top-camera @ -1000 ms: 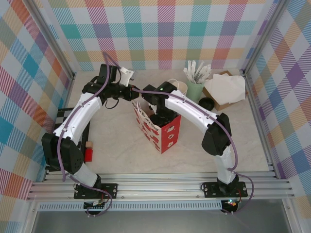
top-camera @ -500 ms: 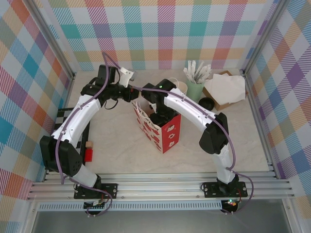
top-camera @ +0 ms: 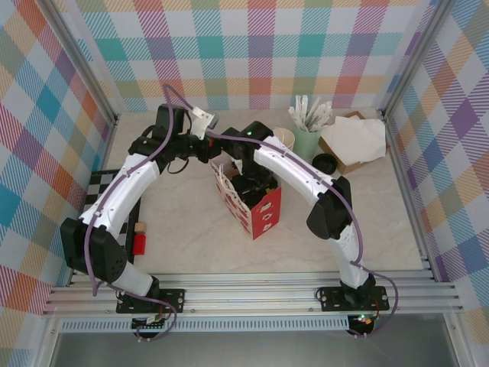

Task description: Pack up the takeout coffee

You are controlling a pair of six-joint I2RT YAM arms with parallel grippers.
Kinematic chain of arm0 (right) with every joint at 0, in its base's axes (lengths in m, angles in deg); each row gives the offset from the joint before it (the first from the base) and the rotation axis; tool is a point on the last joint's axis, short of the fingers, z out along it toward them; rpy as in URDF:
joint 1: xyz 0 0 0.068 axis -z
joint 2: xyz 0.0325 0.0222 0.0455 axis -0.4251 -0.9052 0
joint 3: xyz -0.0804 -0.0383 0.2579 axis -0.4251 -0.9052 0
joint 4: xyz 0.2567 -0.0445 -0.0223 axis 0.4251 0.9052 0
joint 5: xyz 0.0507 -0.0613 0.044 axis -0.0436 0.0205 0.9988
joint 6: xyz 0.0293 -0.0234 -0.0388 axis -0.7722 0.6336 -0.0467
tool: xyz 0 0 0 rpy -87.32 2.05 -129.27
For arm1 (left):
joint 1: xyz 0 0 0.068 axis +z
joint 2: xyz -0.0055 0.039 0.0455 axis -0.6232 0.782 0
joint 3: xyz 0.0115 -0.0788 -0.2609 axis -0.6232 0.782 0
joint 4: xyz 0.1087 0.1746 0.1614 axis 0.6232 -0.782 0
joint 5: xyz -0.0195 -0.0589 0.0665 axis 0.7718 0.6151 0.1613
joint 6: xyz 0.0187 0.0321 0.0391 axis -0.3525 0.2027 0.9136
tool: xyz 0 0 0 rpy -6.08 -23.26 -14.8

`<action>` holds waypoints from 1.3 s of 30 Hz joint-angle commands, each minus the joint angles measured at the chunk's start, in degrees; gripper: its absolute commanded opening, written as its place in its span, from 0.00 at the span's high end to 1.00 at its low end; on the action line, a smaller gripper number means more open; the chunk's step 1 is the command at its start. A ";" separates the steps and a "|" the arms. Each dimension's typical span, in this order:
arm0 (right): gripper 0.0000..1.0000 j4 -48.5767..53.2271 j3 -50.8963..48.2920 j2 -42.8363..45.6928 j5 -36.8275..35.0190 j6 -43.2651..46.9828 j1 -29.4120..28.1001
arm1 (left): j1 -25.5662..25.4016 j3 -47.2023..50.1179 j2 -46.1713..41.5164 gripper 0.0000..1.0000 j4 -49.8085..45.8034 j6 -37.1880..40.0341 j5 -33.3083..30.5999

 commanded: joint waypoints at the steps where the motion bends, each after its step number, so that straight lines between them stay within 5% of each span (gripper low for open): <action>1: 0.39 5.01 0.69 0.35 1.59 -0.36 0.07 | -0.70 -1.30 -0.54 1.00 2.15 2.56 -0.12; 39: 0.39 7.10 0.35 3.77 3.11 -2.94 0.07 | -1.03 -0.61 -1.91 1.00 5.29 3.17 -1.92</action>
